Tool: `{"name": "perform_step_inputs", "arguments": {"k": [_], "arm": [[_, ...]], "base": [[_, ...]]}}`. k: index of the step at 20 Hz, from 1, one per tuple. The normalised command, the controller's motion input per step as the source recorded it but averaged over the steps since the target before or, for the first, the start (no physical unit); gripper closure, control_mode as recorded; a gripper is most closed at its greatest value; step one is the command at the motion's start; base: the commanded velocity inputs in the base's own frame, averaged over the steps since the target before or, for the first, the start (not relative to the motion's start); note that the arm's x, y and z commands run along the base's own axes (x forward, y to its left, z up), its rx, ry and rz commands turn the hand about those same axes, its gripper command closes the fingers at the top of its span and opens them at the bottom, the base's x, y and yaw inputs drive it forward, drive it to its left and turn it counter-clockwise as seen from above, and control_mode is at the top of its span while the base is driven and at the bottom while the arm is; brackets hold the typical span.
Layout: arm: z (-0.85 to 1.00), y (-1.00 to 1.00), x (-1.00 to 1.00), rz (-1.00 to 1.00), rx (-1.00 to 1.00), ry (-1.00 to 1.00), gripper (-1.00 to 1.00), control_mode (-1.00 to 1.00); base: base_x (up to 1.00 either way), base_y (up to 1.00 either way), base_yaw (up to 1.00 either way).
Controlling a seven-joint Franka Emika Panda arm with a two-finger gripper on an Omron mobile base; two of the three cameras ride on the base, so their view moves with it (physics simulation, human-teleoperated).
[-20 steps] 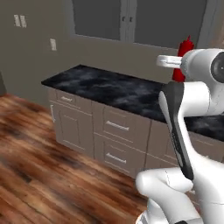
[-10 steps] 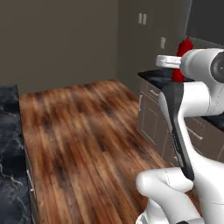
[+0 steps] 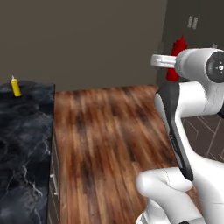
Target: Move the mustard and ketchup from the cabinet to the dining counter.
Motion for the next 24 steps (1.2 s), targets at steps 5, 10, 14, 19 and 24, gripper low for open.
{"name": "perform_step_inputs", "arguments": {"k": [5,10,14,19,24], "arm": [[0.00,0.00,0.00,0.00,0.00,0.00,1.00,1.00],[0.00,0.00,0.00,0.00,0.00,0.00,1.00,1.00],[0.00,0.00,0.00,0.00,0.00,0.00,1.00,1.00],[0.00,0.00,0.00,0.00,0.00,0.00,1.00,1.00],[0.00,0.00,0.00,0.00,0.00,0.00,1.00,1.00]], "base": [[0.87,-0.18,0.23],[0.90,-0.22,0.17],[0.91,-0.24,0.14],[0.90,-0.24,0.15],[0.90,-0.22,0.17]]}}
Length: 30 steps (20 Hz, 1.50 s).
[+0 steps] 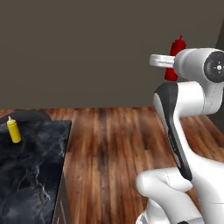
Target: Move the mustard and ketchup from the cabinet to the dining counter.
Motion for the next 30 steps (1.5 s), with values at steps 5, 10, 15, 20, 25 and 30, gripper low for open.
{"name": "perform_step_inputs", "arguments": {"k": [5,10,15,20,25,30], "arm": [[0.00,0.00,0.00,0.00,0.00,0.00,1.00,1.00],[0.00,0.00,0.00,0.00,0.00,0.00,1.00,1.00],[0.00,0.00,0.00,0.00,0.00,0.00,1.00,1.00],[0.00,0.00,0.00,0.00,0.00,0.00,1.00,1.00],[0.00,0.00,0.00,0.00,0.00,0.00,1.00,1.00],[0.00,0.00,0.00,0.00,0.00,0.00,1.00,1.00]], "base": [[0.88,-0.18,0.23],[0.79,-0.10,0.37],[0.67,-0.04,0.51],[0.53,-0.01,0.67],[0.30,0.00,0.88],[0.31,-0.05,0.80]]}}
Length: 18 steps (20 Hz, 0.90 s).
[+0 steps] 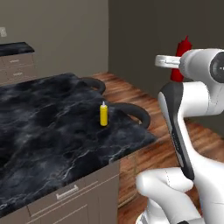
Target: Move the mustard and ketchup from the cabinet to the dining counter.
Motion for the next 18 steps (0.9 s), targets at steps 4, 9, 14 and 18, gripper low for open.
{"name": "perform_step_inputs", "arguments": {"k": [4,9,14,18], "arm": [[0.00,0.00,0.00,0.00,0.00,0.00,1.00,1.00],[0.00,0.00,0.00,0.00,0.00,0.00,1.00,1.00],[0.00,0.00,0.00,0.00,0.00,0.00,1.00,1.00],[0.00,0.00,0.00,0.00,0.00,0.00,1.00,1.00]], "base": [[0.31,-0.23,0.55],[0.27,-0.46,0.27],[0.36,-0.40,0.29],[0.54,-0.30,0.32]]}}
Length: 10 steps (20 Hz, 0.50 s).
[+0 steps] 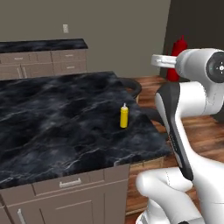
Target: Move the mustard and ketchup from the cabinet to the dining counter.
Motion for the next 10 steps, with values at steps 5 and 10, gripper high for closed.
{"name": "perform_step_inputs", "arguments": {"k": [5,10], "arm": [[0.00,0.00,0.00,0.00,0.00,0.00,1.00,1.00],[0.00,0.00,0.00,0.00,0.00,0.00,1.00,1.00]], "base": [[0.52,-0.37,0.22],[0.46,-0.41,0.19]]}}
